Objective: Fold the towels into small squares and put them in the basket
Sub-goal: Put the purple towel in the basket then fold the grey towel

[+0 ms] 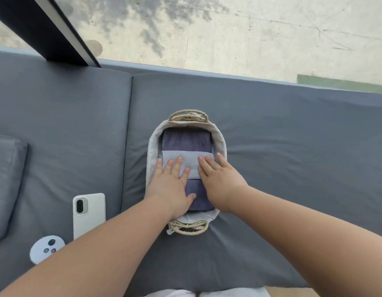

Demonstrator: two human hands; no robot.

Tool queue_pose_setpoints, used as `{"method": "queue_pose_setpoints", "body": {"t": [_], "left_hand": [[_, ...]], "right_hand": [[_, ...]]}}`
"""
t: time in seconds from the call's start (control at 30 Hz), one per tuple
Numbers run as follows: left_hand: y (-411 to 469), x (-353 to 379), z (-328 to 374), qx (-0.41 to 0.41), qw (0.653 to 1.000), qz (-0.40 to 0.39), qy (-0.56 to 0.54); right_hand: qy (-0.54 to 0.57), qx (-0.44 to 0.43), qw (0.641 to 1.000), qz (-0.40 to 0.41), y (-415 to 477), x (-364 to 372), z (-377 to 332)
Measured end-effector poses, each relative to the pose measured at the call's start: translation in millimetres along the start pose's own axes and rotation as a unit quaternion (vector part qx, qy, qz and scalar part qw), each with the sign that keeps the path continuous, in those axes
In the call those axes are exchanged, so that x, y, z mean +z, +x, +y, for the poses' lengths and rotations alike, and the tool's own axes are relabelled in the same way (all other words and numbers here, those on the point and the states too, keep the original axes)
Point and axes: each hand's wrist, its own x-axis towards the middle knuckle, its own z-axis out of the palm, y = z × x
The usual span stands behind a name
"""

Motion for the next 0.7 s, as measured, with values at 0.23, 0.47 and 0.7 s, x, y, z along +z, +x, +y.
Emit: {"method": "queue_pose_setpoints", "body": {"t": [0.23, 0.47, 0.7], "left_hand": [[9, 4, -3, 0.002, 1.0, -0.022, -0.01], [11, -4, -4, -0.002, 0.998, -0.053, -0.017], [-22, -32, -6, -0.003, 0.998, -0.011, -0.066]], "right_hand": [[-0.003, 0.005, 0.999, -0.042, 8, -2, 1], [-0.004, 0.023, 0.998, -0.058, 6, -7, -6], [0.052, 0.032, 0.998, -0.023, -32, -25, 3]]}}
